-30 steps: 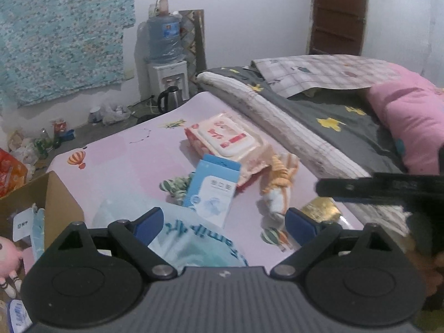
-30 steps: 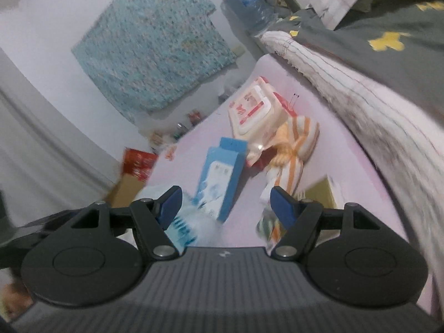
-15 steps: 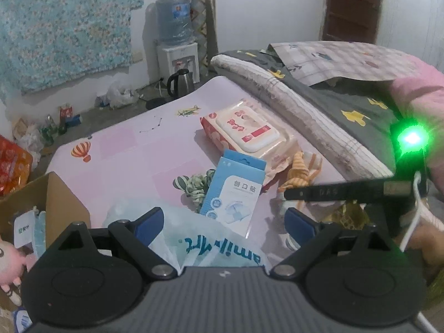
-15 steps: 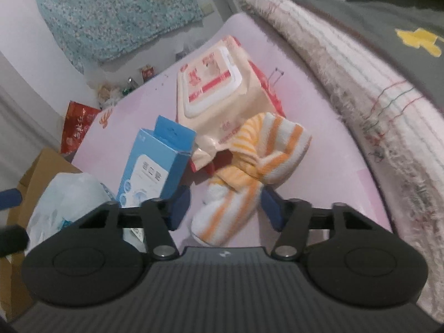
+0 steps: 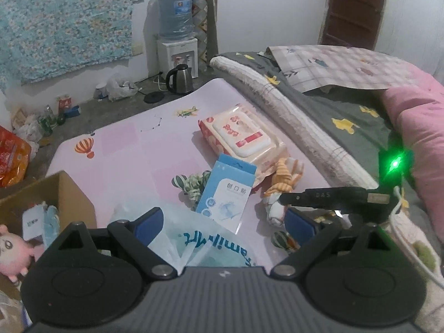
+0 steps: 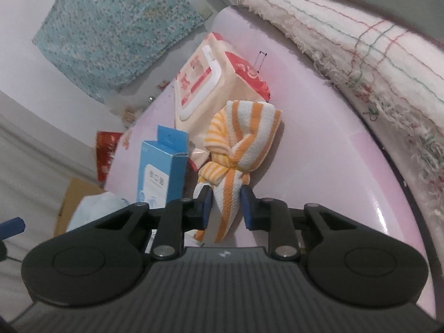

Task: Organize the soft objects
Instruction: 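Close the right tool on the orange-striped cloth, then close the left tool on the blue bandage box while the right tool holds the striped cloth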

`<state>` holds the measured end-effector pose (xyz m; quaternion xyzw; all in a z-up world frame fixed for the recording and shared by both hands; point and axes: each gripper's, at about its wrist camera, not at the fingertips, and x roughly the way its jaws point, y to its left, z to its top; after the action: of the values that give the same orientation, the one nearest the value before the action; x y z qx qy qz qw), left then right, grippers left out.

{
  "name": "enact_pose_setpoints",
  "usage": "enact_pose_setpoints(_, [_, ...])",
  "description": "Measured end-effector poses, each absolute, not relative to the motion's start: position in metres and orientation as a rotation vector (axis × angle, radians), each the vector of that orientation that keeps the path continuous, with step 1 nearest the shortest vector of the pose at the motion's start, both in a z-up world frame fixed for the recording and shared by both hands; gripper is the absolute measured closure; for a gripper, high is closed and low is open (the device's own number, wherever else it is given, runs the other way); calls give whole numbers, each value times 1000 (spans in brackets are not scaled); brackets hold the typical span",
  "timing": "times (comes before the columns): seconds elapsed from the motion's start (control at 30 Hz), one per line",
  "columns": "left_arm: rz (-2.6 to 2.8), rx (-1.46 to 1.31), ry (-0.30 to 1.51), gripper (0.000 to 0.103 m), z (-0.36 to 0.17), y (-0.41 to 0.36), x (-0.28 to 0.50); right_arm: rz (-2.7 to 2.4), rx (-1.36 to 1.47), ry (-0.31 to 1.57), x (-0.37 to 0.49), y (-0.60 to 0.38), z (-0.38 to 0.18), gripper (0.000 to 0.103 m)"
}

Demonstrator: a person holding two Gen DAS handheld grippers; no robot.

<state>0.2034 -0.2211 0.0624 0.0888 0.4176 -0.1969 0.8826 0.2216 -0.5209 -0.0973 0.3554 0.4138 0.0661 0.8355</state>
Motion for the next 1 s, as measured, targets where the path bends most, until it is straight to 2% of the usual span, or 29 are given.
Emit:
enact_pose_setpoints(0.23, [-439,328,942,7,74,-248,233,143,755,848,217,-524,-90,82])
enact_pose_setpoints(0.5, [-498,457,1127,7,3,-289,300,111,716,879,217,-516,-91,82])
enact_pose_setpoints(1.0, [-515,516,1249,7,-69,-312,350,97,770,919,220,-525,-100,79])
